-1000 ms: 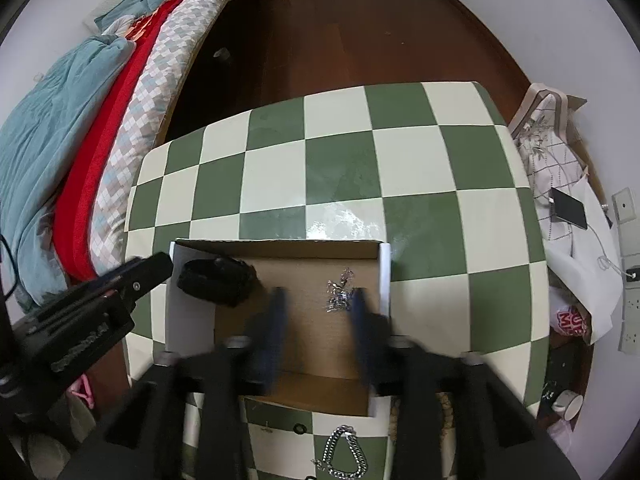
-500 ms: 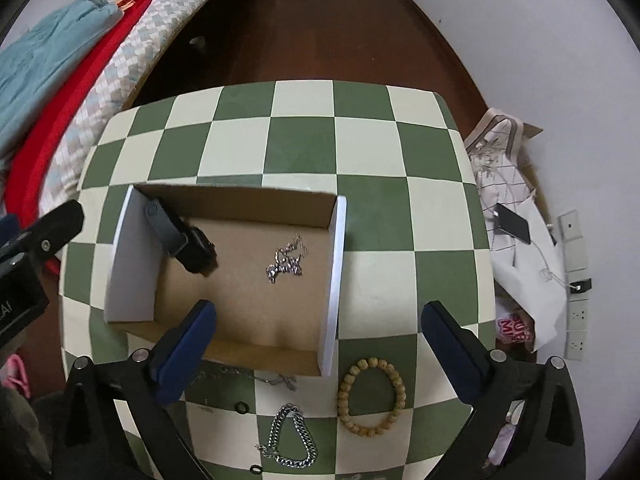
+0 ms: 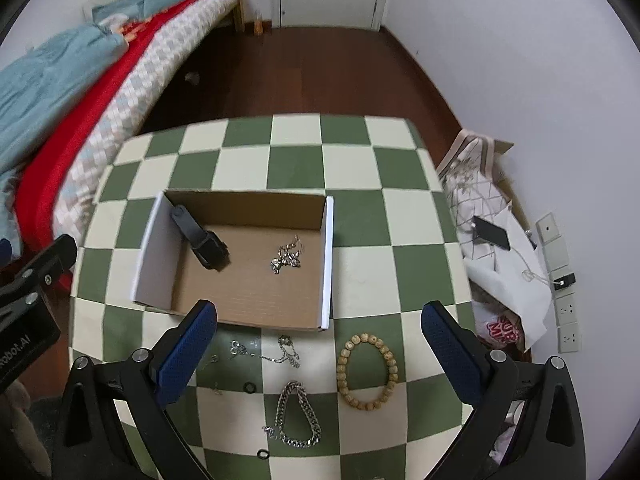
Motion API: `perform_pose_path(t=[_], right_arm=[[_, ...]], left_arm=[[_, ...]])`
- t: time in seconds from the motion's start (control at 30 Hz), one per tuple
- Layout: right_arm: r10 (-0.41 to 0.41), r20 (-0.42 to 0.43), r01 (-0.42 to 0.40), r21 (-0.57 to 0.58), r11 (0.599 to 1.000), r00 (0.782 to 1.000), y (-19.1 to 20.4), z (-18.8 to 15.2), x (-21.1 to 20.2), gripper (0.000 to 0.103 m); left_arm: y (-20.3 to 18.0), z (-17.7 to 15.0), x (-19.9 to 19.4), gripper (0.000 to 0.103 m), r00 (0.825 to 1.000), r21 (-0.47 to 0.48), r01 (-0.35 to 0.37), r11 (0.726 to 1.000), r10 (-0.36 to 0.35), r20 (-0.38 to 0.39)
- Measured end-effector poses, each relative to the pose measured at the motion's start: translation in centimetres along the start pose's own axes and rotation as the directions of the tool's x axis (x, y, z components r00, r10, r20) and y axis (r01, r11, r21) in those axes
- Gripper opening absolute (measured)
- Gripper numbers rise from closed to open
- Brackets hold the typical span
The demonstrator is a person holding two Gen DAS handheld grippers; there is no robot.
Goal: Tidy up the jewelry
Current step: 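Move both tools back toward the remaining jewelry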
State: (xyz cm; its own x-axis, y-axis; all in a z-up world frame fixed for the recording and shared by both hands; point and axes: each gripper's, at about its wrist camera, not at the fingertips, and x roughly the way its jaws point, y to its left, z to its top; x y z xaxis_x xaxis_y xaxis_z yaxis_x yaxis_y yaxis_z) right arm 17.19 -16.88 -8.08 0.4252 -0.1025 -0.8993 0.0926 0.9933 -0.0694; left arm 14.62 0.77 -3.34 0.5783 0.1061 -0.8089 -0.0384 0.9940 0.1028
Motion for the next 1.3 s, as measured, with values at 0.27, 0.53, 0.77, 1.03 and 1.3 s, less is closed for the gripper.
perform_pose_path(t=[0.27,0.53,0.77,1.03,1.3], right_arm=[[0.019,0.105,-0.022,0.028,0.999,0.994,-0.4,-2.5,-6.3,0.103],[0.050,0.181,-0.058,0.039,0.998,0.982,-0.4,-4.9,-11.5,0.103],[0.116,0.184,-0.136,0.100,0.986,0.976,-2.3,-7.6,-12.0,0.103],[0.084,0.066,-0.096,0.193,0.977,0.994,-7.9,-11.6,-4.5,0.082],[0.109,-0.037,-0.096,0.243,0.965,0.993,-11.6,-13.1,7.0,0.069]], left_arm=[[1.1,-1.6,-6.1,0.102,0.995,0.001,0.000,1.000,0.000,0.103],[2.1,-3.5,-9.6,0.102,0.990,-0.010,0.002,1.000,-0.001,0.144],[2.7,-5.7,-10.2,0.102,0.984,-0.050,-0.047,0.998,0.055,0.167],[0.2,-9.6,-5.8,0.102,0.991,-0.018,-0.109,0.994,0.110,0.079],[-5.3,-12.0,1.5,0.102,0.991,0.068,-0.118,0.991,0.122,-0.056]])
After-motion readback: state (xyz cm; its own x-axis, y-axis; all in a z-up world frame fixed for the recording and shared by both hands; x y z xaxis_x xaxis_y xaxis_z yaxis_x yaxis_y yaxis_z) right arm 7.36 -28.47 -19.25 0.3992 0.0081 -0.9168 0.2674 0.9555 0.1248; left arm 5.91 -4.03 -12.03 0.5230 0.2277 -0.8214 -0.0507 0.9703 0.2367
